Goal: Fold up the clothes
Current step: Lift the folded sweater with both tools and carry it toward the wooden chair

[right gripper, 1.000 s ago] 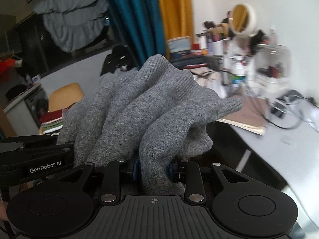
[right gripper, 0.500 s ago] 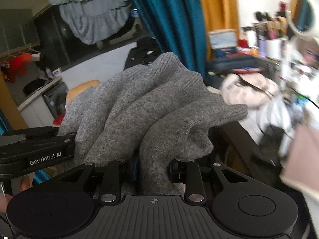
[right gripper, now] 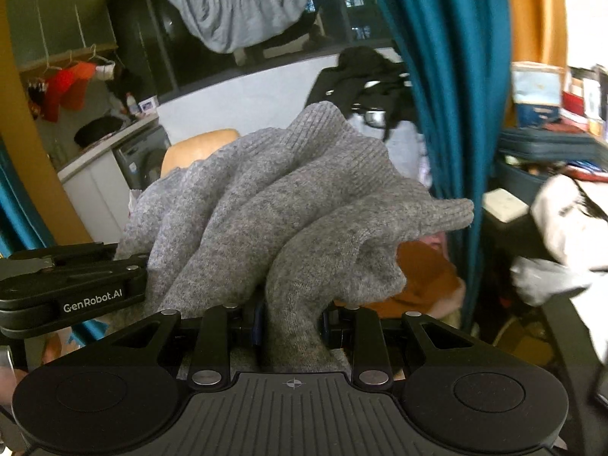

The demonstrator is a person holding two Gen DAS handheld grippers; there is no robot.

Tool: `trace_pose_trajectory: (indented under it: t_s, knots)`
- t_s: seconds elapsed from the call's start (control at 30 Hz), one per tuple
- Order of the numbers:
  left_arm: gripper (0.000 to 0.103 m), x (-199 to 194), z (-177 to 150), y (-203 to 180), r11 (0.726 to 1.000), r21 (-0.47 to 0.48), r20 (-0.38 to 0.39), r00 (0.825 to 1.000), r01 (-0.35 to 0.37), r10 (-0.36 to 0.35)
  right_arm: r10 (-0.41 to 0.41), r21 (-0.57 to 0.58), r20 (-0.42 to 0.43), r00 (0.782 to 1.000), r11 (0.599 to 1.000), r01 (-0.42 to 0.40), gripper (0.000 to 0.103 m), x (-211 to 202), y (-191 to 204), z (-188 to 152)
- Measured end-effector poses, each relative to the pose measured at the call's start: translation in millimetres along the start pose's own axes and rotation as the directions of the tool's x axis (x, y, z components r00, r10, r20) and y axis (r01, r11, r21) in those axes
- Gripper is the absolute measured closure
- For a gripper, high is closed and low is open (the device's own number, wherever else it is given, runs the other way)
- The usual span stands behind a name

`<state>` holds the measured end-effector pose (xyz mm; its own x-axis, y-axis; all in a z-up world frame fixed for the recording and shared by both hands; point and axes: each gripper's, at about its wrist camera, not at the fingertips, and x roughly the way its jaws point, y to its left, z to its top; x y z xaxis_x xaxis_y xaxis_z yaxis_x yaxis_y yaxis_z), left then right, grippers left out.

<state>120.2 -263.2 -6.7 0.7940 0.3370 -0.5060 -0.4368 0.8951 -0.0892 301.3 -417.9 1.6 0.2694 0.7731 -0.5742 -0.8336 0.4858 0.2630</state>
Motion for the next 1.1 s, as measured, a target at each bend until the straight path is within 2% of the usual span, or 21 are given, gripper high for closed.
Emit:
trace_pose_trajectory:
  t_s: [0.27,0.37,0.57,0.87,1.1]
  knots:
    - [0.082,-16,12,149,1.000,0.025,-0.004,1.000,0.011,-0.011,-0.049,0.034,0.015,0.999,0.998,0.048,0.078,74,137,11]
    - [0.082,-26,18,202,0.999,0.052,-0.013,1.000,0.015,-0.015,-0.035,0.060,0.002,0.999,0.998,0.035,0.078,103,187,16]
    - [0.081,-27,20,276,0.998,0.052,-0.034,0.999,0.020,-0.018,-0.026,0.069,-0.014,1.000,0.997,0.027,0.078,152,259,24]
    - [0.081,19,24,345,0.998,0.032,-0.087,0.995,0.050,-0.047,-0.054,0.071,-0.072,0.996,0.996,0.059,0.078,225,301,37]
    - [0.082,85,60,409,0.996,0.072,-0.106,0.994,0.047,-0.039,-0.045,0.093,-0.081,0.996,0.994,0.053,0.078,312,310,71]
